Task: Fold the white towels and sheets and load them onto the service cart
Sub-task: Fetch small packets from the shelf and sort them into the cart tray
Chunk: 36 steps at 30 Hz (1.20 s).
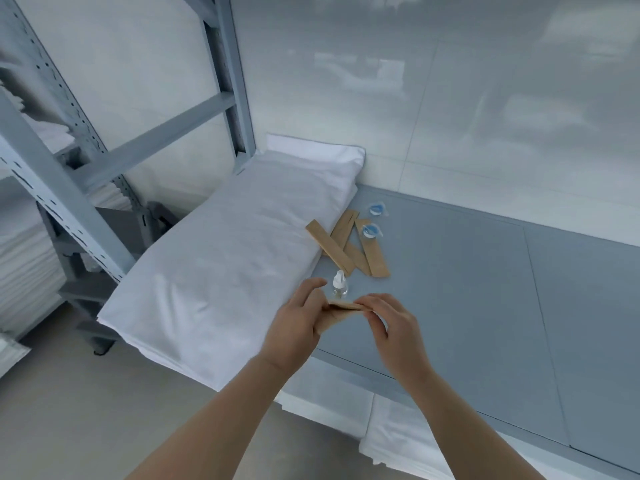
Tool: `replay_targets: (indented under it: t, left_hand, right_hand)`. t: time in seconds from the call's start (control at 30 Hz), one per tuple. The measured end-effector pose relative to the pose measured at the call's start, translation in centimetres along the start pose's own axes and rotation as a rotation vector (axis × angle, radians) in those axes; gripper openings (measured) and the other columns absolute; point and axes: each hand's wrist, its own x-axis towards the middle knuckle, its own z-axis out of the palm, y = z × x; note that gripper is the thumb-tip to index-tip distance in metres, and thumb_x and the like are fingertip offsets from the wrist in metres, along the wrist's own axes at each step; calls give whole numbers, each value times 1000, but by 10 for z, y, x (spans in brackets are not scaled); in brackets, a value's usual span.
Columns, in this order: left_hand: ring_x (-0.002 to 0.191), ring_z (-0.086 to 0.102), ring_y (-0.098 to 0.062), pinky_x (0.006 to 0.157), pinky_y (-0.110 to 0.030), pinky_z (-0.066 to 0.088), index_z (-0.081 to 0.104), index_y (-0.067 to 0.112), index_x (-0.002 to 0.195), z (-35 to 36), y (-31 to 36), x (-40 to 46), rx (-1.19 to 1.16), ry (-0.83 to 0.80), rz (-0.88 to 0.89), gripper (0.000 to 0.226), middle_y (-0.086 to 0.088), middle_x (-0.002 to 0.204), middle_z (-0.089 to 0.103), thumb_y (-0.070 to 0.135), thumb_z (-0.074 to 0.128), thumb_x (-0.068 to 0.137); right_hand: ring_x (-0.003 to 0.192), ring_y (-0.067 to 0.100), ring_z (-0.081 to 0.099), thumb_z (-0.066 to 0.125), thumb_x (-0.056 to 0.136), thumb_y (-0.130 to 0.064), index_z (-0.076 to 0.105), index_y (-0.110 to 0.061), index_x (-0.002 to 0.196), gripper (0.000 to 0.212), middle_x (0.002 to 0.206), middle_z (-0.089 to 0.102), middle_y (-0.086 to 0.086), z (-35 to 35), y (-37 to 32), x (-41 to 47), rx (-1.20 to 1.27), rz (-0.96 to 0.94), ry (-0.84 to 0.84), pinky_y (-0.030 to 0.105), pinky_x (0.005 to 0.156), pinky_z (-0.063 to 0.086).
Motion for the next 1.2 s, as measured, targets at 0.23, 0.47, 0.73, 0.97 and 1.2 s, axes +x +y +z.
replay_targets:
  t: [0.23,0.47,0.73,0.97,1.2]
  left_hand:
    - [91,67,-25,71,-37,58,54,8,126,-12,2,6,-34,39,54,47,-6,117,66,10,73,82]
    - [71,65,-21,60,-29,54,70,12,103,-16,-8,2,-10,28,105,21,1,88,71,10,70,82]
    - [62,56,-14,56,-28,44,66,21,93,-30,-38,2,8,-32,-152,15,9,74,64,33,57,90]
    - [63,53,-11,57,-23,40,64,26,89,-29,-51,5,-32,-44,-347,3,13,70,61,26,61,89]
    - [63,51,-3,54,-14,35,64,27,88,-37,-57,-3,-20,10,-423,2,16,68,58,27,61,88]
  right_hand:
    - [94,-6,56,53,93,4,70,-7,106,24,104,62,-7,0,-14,11,44,-59,-52,7,85,42]
    - [103,1,59,51,94,0,59,-13,119,29,112,65,-5,9,-14,11,132,11,-182,13,91,43]
    - [117,7,45,63,88,-15,38,-24,142,60,130,46,-7,36,38,46,-10,258,-256,20,89,33]
    - [106,19,52,75,78,-17,41,-19,133,65,118,49,1,89,70,80,10,405,-335,29,81,41]
    - [90,26,58,64,85,-8,45,-16,127,46,105,61,10,120,88,76,-41,455,-281,27,71,38]
